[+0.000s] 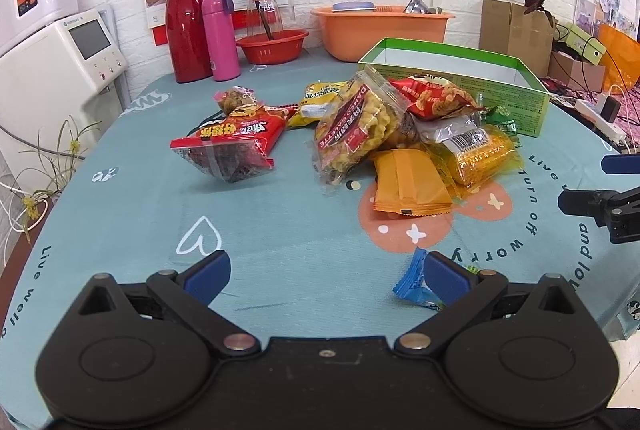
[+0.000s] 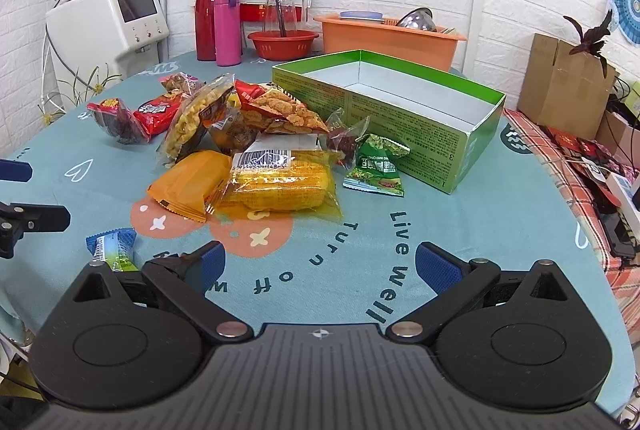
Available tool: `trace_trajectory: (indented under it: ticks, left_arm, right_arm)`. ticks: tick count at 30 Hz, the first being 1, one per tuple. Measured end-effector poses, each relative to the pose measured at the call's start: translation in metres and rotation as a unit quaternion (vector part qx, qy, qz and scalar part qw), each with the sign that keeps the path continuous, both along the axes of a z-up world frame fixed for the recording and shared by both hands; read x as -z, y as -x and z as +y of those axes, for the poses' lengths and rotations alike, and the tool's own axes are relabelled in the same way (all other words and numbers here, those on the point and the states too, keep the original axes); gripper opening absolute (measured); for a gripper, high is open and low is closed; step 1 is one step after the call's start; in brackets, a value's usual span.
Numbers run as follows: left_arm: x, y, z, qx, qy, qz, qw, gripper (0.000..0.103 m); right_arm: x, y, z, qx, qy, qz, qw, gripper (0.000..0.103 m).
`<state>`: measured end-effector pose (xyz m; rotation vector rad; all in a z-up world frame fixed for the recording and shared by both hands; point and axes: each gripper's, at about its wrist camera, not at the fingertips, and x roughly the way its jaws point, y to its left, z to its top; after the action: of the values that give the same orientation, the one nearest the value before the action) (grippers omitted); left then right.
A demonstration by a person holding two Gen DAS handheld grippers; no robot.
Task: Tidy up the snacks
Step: 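Lower the left gripper onto the blue-green candy packet and close it, then grasp the green pea-snack bag with the right gripper while the left lifts the candy packet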
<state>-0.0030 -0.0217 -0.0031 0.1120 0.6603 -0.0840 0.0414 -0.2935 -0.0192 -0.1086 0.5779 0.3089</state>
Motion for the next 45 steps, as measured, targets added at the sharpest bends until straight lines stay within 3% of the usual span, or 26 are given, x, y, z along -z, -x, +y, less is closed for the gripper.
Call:
trace_trajectory:
  ticks: [11, 19, 23, 27, 33, 36, 39, 45]
  left_arm:
    - [-0.001, 0.001, -0.008, 0.020, 0.008, -0.002, 0.9998, 0.103]
    - [0.005, -0.004, -0.033, 0.120, 0.047, 0.032, 0.9912, 0.103]
    - [0.015, -0.017, -0.044, 0.133, 0.038, 0.054, 0.9889, 0.103]
    - [0.021, -0.025, -0.044, 0.140, 0.054, 0.083, 0.9852, 0.101]
    - [0.027, -0.036, -0.040, 0.130, 0.064, 0.112, 0.9831, 0.101]
    - [0.028, -0.038, -0.039, 0.136, 0.062, 0.109, 0.9827, 0.093]
    - [0.027, -0.040, -0.041, 0.150, 0.056, 0.102, 0.9818, 0.052]
    - [0.026, -0.055, -0.034, 0.157, 0.049, 0.096, 0.9817, 0.045]
  right_arm:
    - [0.009, -0.005, -0.011, 0.003, -0.017, -0.006, 1.000, 0.103]
    - [0.014, -0.006, -0.034, 0.039, -0.088, -0.074, 0.993, 0.103]
    - [0.018, -0.013, -0.041, 0.036, -0.085, -0.052, 0.994, 0.103]
    - [0.021, -0.018, -0.042, 0.030, -0.066, -0.046, 0.996, 0.103]
    - [0.024, -0.031, -0.040, 0.020, -0.080, -0.020, 0.996, 0.103]
    - [0.025, -0.037, -0.036, 0.021, -0.070, -0.017, 0.997, 0.103]
    - [0.023, -0.047, -0.035, 0.018, -0.067, -0.018, 0.997, 0.103]
    - [0.019, -0.080, -0.030, 0.019, -0.063, -0.016, 0.998, 0.103]
